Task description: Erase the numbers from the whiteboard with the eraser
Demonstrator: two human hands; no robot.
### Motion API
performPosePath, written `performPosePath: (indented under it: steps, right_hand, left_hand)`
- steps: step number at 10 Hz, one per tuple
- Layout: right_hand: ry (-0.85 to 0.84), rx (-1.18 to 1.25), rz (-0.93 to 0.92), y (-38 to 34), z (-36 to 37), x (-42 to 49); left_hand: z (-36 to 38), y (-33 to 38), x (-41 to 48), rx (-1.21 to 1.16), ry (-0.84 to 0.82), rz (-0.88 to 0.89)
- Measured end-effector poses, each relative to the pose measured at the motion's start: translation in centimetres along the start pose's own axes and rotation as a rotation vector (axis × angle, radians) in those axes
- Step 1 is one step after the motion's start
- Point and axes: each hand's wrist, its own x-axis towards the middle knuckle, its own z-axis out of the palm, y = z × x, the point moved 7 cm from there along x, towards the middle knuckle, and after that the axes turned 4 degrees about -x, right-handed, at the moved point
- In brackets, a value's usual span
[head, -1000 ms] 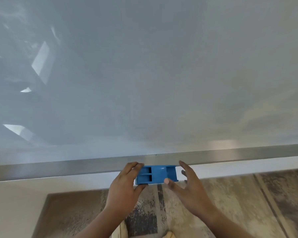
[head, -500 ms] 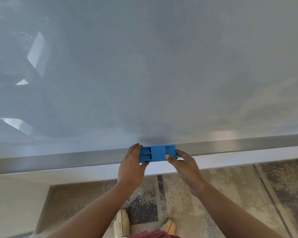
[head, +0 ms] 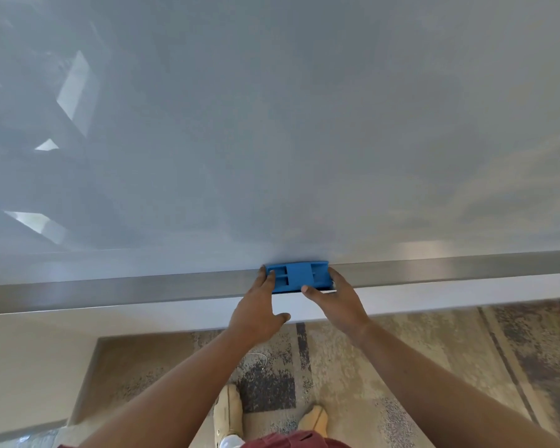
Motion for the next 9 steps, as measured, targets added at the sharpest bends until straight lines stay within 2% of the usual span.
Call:
performPosePath:
  steps: [1, 2, 3, 5, 6, 7, 8, 9]
  right_hand:
    - [-0.014, -0.125, 0.028, 0.7, -0.3, -0.4]
    - [-0.02, -0.261, -0.045, 0.6, -0.3, -1.2]
    - [-0.101, -0.383, -0.11, 0.8, 0.1, -1.8]
    - [-0.337, -0.679, -0.201, 1.7, 0.6, -2.4]
    - [-0.386, -0.738, -0.23, 1.7, -0.3, -2.7]
    - [-0.307, -0.718, -0.278, 0.9, -1.2, -3.6]
    - [-0.206, -0.617, -0.296, -0.8, -1.8, -5.5]
    - [-0.2, -0.433, -0.379, -3.2, -1.5, -9.0]
  left_hand:
    - [0.1, -0.1, -0.4, 0.201, 0.036, 0.012]
    - [0.1, 0.0, -1.2, 0.285, 0.091, 0.041]
    - [1.1, -0.1, -2.1, 0.385, 0.022, 0.048]
    - [1.7, 0.2, -3.0, 0.437, -0.039, -0.018]
    - [1.5, 0.0, -3.5, 0.441, -0.043, -0.041]
    - [0.5, 0.2, -4.9, 0.431, 0.042, -0.032]
    - [-2.3, 1.4, -6.4, 0.424, 0.261, 0.084]
    - [-6.0, 3.1, -8.2, 0.491, 0.549, 0.319]
